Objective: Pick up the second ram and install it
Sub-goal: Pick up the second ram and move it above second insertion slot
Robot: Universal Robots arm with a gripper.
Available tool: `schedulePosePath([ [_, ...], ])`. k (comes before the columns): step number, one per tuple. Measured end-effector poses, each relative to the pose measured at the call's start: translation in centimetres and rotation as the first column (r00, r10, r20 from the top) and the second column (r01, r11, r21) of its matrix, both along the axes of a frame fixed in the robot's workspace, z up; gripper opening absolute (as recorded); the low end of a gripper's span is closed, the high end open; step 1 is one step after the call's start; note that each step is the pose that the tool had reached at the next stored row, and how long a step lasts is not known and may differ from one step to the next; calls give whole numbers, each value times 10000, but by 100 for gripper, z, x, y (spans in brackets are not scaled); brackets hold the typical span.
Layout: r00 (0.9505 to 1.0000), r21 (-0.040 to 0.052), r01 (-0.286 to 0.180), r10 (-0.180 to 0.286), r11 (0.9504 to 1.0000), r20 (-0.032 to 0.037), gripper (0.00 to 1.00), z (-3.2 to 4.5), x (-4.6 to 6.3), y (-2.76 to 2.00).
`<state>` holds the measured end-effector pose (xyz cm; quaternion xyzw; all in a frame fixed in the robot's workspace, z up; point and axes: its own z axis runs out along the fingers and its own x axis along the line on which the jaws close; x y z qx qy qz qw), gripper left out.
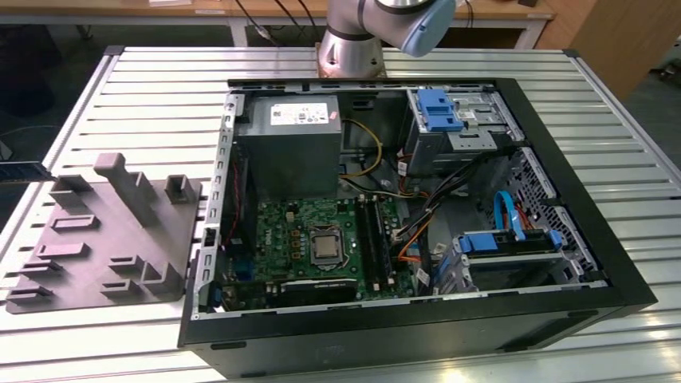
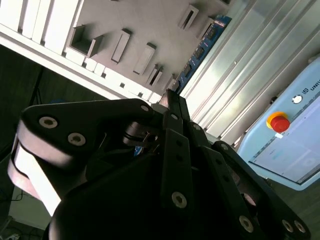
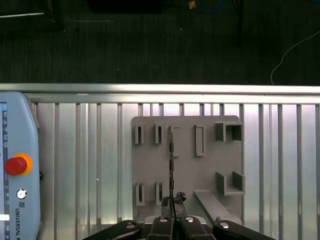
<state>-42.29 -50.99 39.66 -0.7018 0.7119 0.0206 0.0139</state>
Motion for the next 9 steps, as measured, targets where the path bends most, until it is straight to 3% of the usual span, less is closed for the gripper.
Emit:
schedulePosePath([
  [9,10000,-2,0,0,10000,-3,11,2,45,0],
])
